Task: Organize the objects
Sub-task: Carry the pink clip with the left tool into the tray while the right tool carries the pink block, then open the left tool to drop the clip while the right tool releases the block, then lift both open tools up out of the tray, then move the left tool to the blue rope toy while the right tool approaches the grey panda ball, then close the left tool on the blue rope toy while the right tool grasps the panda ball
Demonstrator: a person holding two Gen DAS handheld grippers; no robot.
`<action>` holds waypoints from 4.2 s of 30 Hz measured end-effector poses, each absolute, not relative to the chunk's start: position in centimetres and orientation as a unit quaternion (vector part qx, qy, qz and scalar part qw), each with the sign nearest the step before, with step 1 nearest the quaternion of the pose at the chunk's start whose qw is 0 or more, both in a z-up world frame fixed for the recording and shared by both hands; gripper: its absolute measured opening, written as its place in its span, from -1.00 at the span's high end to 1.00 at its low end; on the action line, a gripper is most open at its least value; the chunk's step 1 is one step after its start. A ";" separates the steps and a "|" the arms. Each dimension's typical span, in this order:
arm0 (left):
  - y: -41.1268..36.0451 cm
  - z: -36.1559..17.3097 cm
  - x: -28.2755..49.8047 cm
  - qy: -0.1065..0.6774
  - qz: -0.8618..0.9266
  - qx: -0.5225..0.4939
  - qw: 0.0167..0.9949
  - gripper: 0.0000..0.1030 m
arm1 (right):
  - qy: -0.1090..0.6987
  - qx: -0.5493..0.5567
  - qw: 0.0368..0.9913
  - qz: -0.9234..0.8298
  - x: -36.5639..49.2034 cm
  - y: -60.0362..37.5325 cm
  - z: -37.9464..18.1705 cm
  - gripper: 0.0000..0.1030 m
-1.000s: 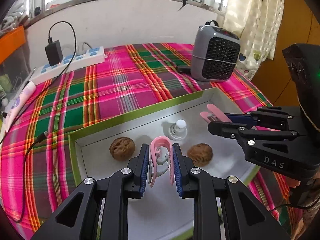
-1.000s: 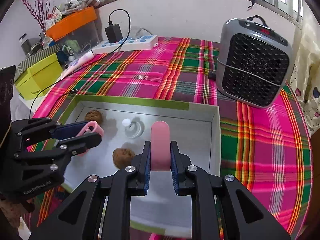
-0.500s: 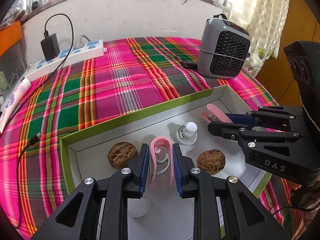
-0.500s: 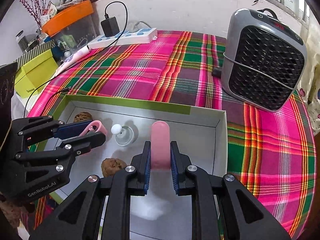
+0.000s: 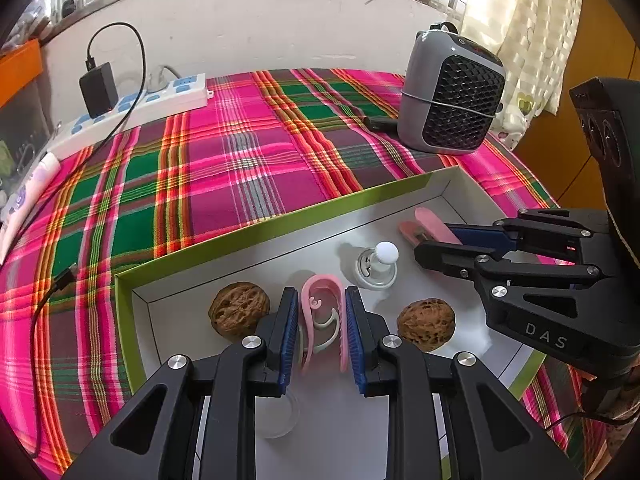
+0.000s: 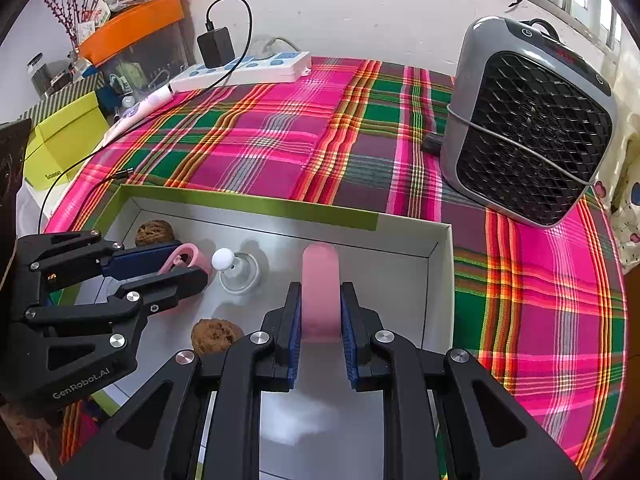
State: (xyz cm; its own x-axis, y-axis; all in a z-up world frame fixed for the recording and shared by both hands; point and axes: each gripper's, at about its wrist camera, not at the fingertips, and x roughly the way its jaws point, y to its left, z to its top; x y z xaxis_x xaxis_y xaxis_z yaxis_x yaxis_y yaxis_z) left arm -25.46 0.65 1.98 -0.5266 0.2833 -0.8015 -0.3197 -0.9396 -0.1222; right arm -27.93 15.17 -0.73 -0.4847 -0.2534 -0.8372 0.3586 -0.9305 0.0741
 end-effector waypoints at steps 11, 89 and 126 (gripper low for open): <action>0.6 2.2 -25.2 0.027 0.875 -0.454 0.166 0.34 | 0.059 0.471 0.170 -0.864 -27.6 15.2 -0.7 0.21; -3.2 1.5 -10.9 -0.019 0.883 -0.437 0.169 0.27 | 0.036 0.441 0.208 -0.873 -12.7 15.5 -0.6 0.16; -5.6 1.2 -10.8 -0.054 0.884 -0.428 0.179 0.43 | 0.050 0.439 0.188 -0.877 -13.8 13.9 -1.6 0.06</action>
